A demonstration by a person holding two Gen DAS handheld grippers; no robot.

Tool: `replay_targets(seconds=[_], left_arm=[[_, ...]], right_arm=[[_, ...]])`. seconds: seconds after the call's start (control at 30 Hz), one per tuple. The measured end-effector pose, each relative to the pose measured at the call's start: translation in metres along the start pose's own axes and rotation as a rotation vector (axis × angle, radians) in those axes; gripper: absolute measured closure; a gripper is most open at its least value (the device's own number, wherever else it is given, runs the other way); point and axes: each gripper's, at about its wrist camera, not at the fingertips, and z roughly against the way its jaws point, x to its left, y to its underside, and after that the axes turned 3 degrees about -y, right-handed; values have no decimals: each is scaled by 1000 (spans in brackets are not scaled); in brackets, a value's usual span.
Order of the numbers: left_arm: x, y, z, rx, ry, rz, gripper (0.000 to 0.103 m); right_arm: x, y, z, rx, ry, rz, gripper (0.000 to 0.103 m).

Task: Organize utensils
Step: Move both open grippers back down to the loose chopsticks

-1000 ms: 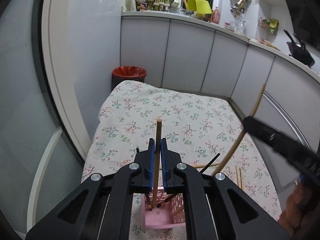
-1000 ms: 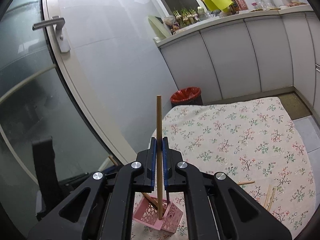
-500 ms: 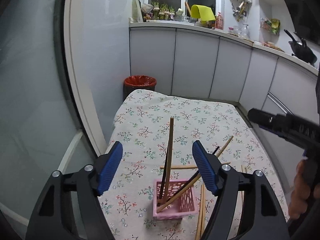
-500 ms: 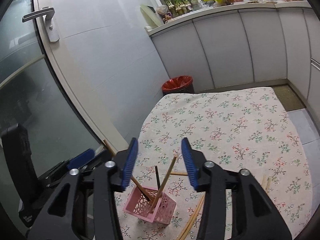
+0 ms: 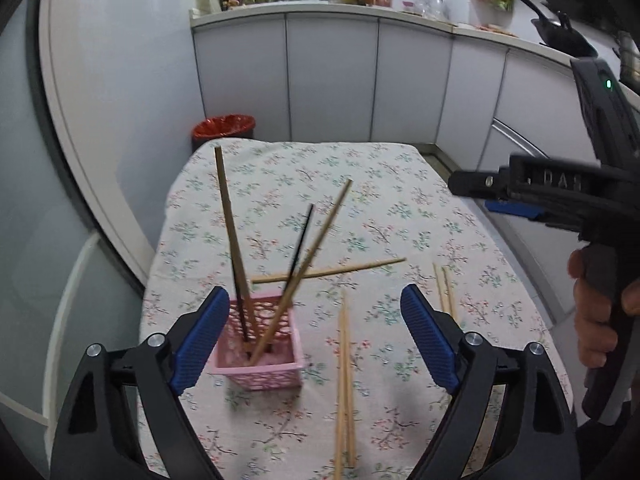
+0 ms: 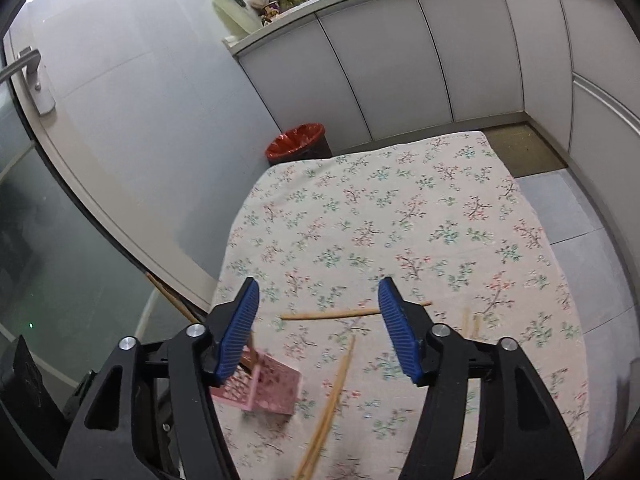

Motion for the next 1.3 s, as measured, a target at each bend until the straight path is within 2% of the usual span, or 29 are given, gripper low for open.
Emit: replay_targets(seconds=[0.1,0.17,0.2,0.27,0.37,0.43,0.6,0.8,0.93,1.03,1.1,1.23,1.3], left_arm=[[-5,2,-8,31,34,32,15],[-9,3,-12,32,34,38,14],[-11,5,-14,34,31,34,13],[-20,8,-20,48,28,15,13],[-33,8,-26,77,41,-22,13],[-40,7,-23,68,34,-39,13],[-61,3,-14,41,66,-79,13],[-100,12,-25,109,117,-146,13],[-125,19,-43,178,160,-183,15],[-136,24,-67,257,195,-172,28],[-138,27,-89,324,214,-141,40],[-135,32,-130,442,231,-57,55],[-136,34,-144,472,224,-53,70]], right_arm=[[-19,4,-7,53,-5,-8,39],[-28,9,-11,89,23,21,35],[-32,11,-13,101,33,36,33],[-43,17,-15,123,49,60,24],[-63,22,-19,155,81,55,18],[-73,24,-21,177,96,45,14],[-93,30,-25,230,148,46,11],[-117,38,-25,298,194,8,9],[-134,40,-21,313,215,-26,9],[-143,41,-19,317,238,-36,8],[-149,43,-18,327,246,-48,8],[-160,46,-19,348,266,-58,8],[-164,47,-19,355,274,-56,8]])
